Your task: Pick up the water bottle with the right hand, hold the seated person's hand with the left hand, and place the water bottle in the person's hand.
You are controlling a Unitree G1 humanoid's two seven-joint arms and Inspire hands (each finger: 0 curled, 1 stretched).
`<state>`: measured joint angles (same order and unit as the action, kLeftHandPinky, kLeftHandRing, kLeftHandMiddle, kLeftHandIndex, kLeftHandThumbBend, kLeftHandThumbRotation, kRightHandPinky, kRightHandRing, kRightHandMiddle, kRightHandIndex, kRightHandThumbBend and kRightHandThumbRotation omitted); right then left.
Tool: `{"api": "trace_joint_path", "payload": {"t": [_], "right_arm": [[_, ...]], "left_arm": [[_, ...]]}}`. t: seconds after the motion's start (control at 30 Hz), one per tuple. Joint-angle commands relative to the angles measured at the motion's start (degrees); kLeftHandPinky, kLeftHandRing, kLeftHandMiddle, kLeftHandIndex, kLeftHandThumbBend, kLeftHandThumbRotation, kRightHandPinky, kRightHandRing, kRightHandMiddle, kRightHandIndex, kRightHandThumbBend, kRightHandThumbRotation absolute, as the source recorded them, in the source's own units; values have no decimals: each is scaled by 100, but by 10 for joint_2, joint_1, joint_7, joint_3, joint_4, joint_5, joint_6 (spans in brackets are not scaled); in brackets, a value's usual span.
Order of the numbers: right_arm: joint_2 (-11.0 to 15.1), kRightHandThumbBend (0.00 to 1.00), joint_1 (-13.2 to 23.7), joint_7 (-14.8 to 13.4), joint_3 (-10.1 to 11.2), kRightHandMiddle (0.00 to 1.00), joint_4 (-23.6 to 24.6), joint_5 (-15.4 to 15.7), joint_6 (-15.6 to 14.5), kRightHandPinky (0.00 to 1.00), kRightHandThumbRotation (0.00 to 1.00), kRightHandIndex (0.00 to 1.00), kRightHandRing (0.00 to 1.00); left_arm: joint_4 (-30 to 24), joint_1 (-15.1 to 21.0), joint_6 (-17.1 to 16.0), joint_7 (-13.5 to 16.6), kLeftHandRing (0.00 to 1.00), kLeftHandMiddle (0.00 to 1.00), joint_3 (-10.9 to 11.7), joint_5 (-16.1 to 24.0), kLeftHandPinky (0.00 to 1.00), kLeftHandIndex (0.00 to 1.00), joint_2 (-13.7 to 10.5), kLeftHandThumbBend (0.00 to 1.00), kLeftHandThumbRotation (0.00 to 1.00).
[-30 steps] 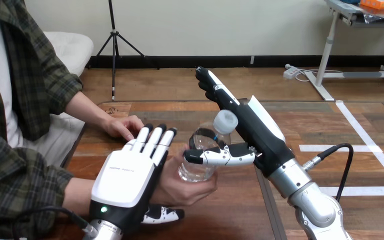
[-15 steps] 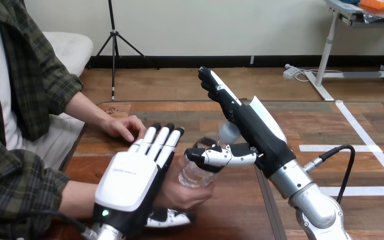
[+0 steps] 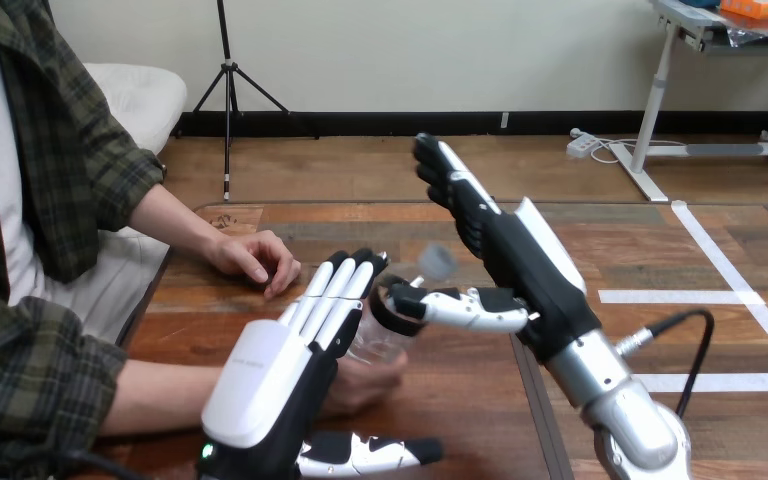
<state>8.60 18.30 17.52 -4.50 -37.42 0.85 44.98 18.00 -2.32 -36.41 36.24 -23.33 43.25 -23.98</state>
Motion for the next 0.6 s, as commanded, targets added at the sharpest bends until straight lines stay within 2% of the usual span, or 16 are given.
{"api": "trace_joint_path", "payload": {"t": [0.0, 0.07, 0.1, 0.17, 0.2, 0.27, 0.3, 0.43, 0.5, 0.57], "right_arm": [[-31, 85, 1, -20, 31, 100, 23, -50, 50, 99, 44, 99, 100], [-41, 82, -5, -31, 36, 100, 25, -55, 60, 97, 46, 98, 99], [-43, 79, -7, -33, 37, 99, 26, -57, 63, 95, 47, 97, 97], [-52, 78, -13, -45, 41, 98, 26, -59, 75, 94, 47, 96, 97], [-54, 74, -14, -48, 42, 97, 27, -60, 78, 90, 48, 95, 94], [-60, 69, -18, -67, 47, 95, 26, -49, 94, 87, 49, 93, 92], [-61, 66, -19, -73, 48, 93, 26, -46, 99, 85, 50, 92, 91], [-77, 54, -28, -82, 52, 89, 25, -61, 122, 77, 53, 88, 85], [-79, 51, -29, -85, 53, 88, 24, -61, 128, 75, 53, 86, 84], [-85, 49, -33, -84, 53, 87, 25, -70, 135, 74, 54, 85, 82]], "left_arm": [[64, 58, -133, 54, 97, 100, 28, -78, 83, 99, 47, 65, 80], [82, 63, -166, 68, 96, 99, 28, -83, 81, 99, 61, 57, 84], [88, 65, -176, 72, 94, 98, 29, -84, 79, 98, 65, 48, 89], [92, 61, -189, 67, 94, 98, 29, -99, 78, 98, 78, 45, 91], [94, 60, -194, 65, 93, 97, 30, -102, 77, 98, 81, 37, 94], [91, 54, -201, 56, 92, 96, 30, -118, 76, 97, 96, 31, 96], [92, 52, -205, 53, 92, 95, 31, -122, 76, 97, 100, 29, 97], [84, 36, -223, 19, 90, 92, 23, -178, 76, 94, 134, 26, 99], [84, 33, -229, 10, 89, 92, 26, -186, 77, 93, 141, 26, 99], [82, 29, -235, 14, 88, 90, 31, -177, 76, 92, 154, 24, 100]]}}
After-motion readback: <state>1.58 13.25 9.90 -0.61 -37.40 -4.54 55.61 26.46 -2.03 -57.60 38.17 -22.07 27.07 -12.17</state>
